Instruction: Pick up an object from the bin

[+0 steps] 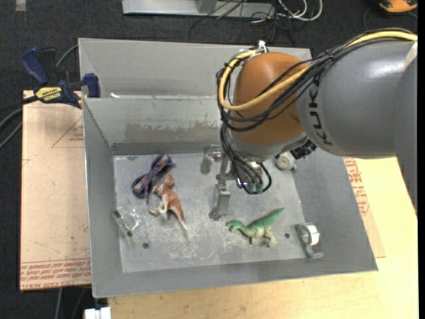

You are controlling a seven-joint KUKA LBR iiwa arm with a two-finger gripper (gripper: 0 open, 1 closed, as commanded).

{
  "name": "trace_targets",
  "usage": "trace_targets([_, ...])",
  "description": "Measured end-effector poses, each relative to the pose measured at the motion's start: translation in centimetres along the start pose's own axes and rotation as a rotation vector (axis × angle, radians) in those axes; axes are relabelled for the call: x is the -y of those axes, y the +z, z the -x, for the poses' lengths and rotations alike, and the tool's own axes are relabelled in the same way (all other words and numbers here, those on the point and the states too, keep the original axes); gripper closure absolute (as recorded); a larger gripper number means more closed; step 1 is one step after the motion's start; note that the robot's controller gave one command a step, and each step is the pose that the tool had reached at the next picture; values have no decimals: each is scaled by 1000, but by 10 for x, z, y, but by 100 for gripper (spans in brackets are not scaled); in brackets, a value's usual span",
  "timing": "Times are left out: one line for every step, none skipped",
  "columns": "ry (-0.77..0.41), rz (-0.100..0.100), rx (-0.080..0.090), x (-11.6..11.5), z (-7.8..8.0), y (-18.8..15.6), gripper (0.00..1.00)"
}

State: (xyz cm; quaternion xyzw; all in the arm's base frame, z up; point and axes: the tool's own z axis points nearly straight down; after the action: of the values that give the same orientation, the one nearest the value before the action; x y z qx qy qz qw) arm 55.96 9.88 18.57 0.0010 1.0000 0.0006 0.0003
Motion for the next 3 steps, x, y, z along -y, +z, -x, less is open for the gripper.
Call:
trace_targets([0, 0, 0, 0, 0, 0, 0])
trace_targets([-114, 1, 4, 32, -14, 70, 0])
trace_targets([-229, -1, -1, 78, -53, 73, 0])
